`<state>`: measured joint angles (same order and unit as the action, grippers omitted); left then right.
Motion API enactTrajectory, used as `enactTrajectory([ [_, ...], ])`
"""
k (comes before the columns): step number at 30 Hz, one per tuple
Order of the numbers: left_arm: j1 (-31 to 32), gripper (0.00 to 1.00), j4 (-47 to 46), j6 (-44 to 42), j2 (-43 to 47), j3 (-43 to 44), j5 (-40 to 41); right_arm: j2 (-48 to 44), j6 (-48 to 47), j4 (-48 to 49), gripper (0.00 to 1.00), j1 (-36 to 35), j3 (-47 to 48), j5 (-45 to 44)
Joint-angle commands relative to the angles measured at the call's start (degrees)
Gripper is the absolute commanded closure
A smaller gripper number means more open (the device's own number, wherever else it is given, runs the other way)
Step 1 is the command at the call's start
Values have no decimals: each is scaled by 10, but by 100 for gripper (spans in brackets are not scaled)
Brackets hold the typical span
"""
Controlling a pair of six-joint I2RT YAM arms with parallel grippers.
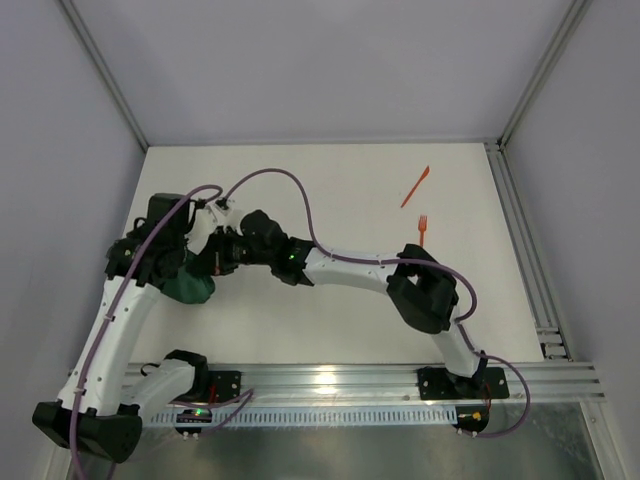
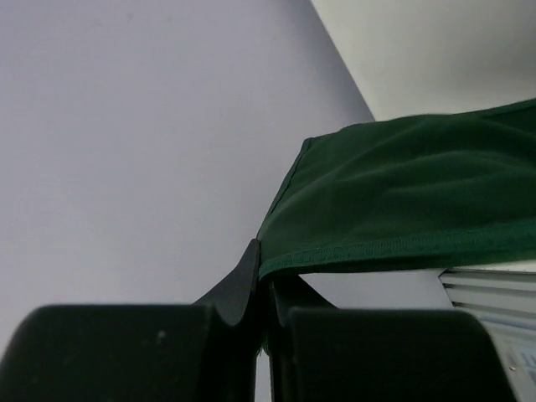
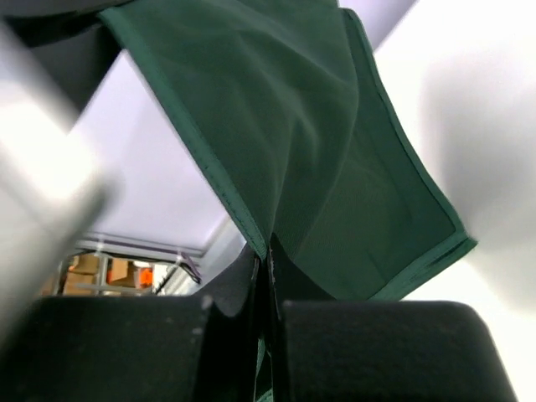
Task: Fold the napkin into a case and place the utensils inside
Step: Turn over the upper triangle folded napkin at the center of the board.
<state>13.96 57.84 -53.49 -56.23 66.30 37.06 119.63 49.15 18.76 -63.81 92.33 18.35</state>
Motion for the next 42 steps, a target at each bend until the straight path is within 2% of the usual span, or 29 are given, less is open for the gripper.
enactTrajectory([
  [1, 8, 100, -77, -35, -19, 27, -18, 5, 9, 50, 96, -59, 89, 48],
  [4, 5, 100, -84, -60, -17, 22, -31, 8, 25, 61, 96, -62, 85, 32],
  [8, 5, 100, -114, -99, -28, -13, -68, 10, 92, 115, 96, -61, 31, 18],
  [11, 5, 100, -153, -131, -57, -50, -92, 15, 146, 158, 96, -55, -33, 10],
  [15, 4, 100, -182, -128, -104, -62, -140, 5, 232, 241, 96, -32, -142, -8],
  [18, 5, 100, -214, -125, -148, -56, -171, -19, 230, 257, 96, -8, -217, -30],
  [23, 9, 100, -225, -94, -252, -10, -230, -48, 201, 225, 96, 24, -273, -50],
  [30, 45, 100, -277, -62, -357, 22, -237, -62, 207, 231, 96, 61, -355, -49],
  [39, 101, 100, -354, -17, -399, 47, -224, -151, 217, 269, 96, 104, -488, -73],
  [42, 103, 100, -357, 8, -389, 61, -221, -190, 183, 240, 96, 106, -500, -75],
])
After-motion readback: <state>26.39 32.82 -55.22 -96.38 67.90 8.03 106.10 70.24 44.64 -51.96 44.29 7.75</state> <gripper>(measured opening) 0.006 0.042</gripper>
